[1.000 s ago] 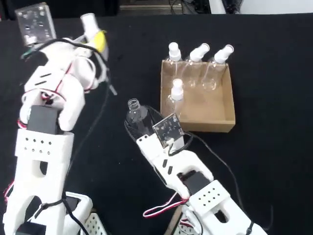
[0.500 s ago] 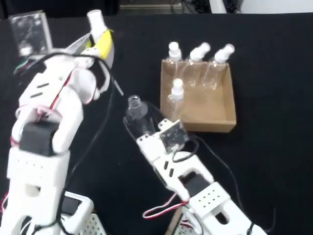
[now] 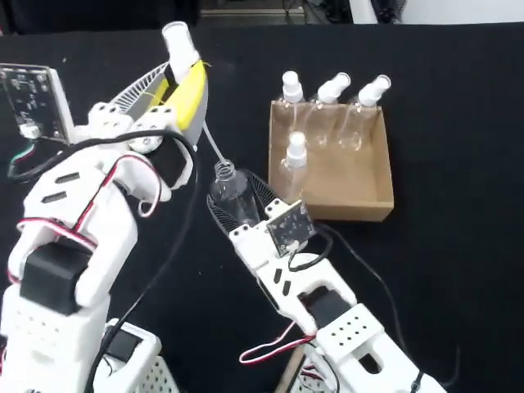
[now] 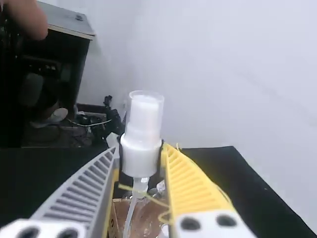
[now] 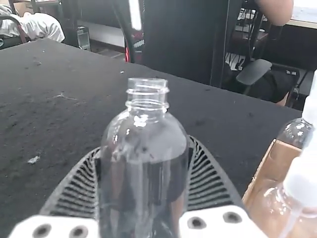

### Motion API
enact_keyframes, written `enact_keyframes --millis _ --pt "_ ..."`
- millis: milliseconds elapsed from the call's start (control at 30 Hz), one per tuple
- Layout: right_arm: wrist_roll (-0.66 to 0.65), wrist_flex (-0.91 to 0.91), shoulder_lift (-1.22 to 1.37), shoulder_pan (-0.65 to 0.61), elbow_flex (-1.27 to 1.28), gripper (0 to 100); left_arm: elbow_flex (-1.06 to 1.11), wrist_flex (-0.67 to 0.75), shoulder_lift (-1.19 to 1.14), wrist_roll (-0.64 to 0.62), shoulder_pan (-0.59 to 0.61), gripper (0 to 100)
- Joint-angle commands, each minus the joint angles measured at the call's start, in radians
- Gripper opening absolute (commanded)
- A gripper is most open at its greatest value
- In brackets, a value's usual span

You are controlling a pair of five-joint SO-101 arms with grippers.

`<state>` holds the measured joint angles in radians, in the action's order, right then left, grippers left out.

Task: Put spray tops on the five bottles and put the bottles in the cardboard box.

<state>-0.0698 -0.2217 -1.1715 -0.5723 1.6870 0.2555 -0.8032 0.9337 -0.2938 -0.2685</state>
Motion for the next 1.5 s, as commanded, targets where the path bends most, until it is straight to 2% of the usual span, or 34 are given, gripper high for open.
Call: enact_keyframes --millis 0,267,433,733,933,1067,1467 --pt "0.002 -0.029 -0.021 -0.008 -0.001 1.0 0.008 0.054 -0.044 0.014 0.021 3" --pt "0.008 -0.037 -0.021 0.066 -0.002 1.0 0.012 0.055 -0.127 0.012 0.022 3" --pt "0.008 -0.057 -0.021 0.064 -0.001 1.0 0.018 0.058 -0.140 0.012 0.021 3" --pt "0.008 -0.058 -0.021 0.066 -0.001 1.0 0.053 0.061 -0.141 0.018 -0.110 3" --pt "0.008 -0.058 -0.021 0.066 -0.001 1.0 0.194 0.169 -0.138 0.012 -0.108 3" --pt "0.008 -0.058 -0.021 0.066 -0.001 1.0 0.275 0.173 -0.127 0.012 -0.111 3" --pt "0.008 -0.058 -0.021 0.066 -0.001 1.0 0.378 0.172 -0.127 0.012 -0.110 19"
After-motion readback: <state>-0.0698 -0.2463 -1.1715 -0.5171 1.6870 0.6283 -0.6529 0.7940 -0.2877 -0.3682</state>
